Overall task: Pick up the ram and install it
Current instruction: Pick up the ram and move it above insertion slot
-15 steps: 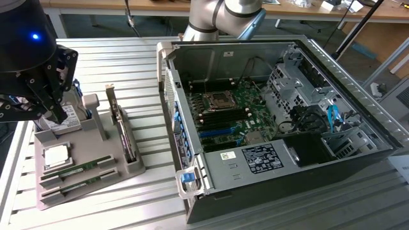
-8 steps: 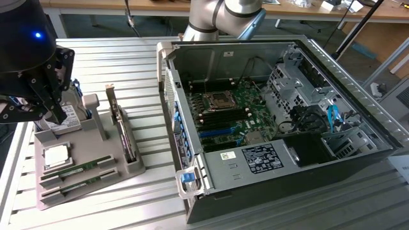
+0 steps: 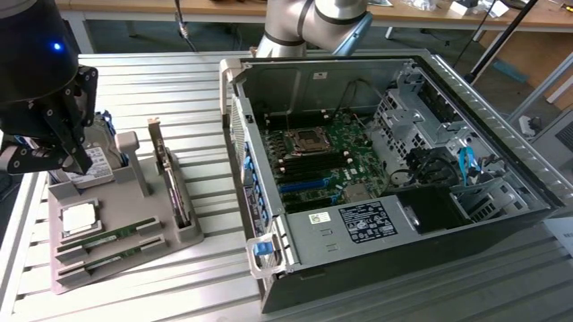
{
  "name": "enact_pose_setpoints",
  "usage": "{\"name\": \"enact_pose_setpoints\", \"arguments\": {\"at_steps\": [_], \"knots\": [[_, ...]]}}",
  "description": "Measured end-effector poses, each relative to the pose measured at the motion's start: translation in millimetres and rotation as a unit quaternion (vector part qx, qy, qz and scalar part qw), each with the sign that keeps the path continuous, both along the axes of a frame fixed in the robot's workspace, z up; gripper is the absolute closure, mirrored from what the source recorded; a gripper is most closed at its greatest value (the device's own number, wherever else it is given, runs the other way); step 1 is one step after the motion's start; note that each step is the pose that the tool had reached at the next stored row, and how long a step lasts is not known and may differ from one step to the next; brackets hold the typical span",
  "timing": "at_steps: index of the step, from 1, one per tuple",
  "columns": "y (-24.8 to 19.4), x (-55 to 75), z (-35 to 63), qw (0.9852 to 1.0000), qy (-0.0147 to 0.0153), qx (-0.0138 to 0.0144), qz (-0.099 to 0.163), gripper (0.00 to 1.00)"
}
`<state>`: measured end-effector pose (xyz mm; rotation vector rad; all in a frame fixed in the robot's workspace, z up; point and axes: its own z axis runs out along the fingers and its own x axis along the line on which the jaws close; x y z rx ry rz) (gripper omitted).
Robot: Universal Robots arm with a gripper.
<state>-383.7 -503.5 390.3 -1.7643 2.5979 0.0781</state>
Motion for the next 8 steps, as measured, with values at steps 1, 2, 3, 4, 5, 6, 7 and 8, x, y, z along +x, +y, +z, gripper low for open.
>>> {"name": "enact_pose_setpoints", "arguments": {"at_steps": [1, 2, 3, 4, 5, 6, 7, 8], "knots": [[0.0, 0.0, 0.0, 1.0000, 0.0000, 0.0000, 0.008, 0.89], [-0.1, 0.0, 0.0, 0.9999, 0.0000, 0.0000, 0.015, 0.89], [-0.1, 0.0, 0.0, 0.9997, 0.0000, 0.0000, 0.024, 0.89], [-0.1, 0.0, 0.0, 0.9995, 0.0000, 0.0000, 0.030, 0.89], [-0.2, 0.0, 0.0, 0.9993, 0.0000, 0.0000, 0.036, 0.89], [-0.2, 0.0, 0.0, 0.9991, 0.0000, 0.0000, 0.042, 0.89], [-0.2, 0.0, 0.0, 0.9989, 0.0000, 0.0000, 0.048, 0.89], [-0.3, 0.0, 0.0, 0.9984, 0.0000, 0.0000, 0.056, 0.89]]}}
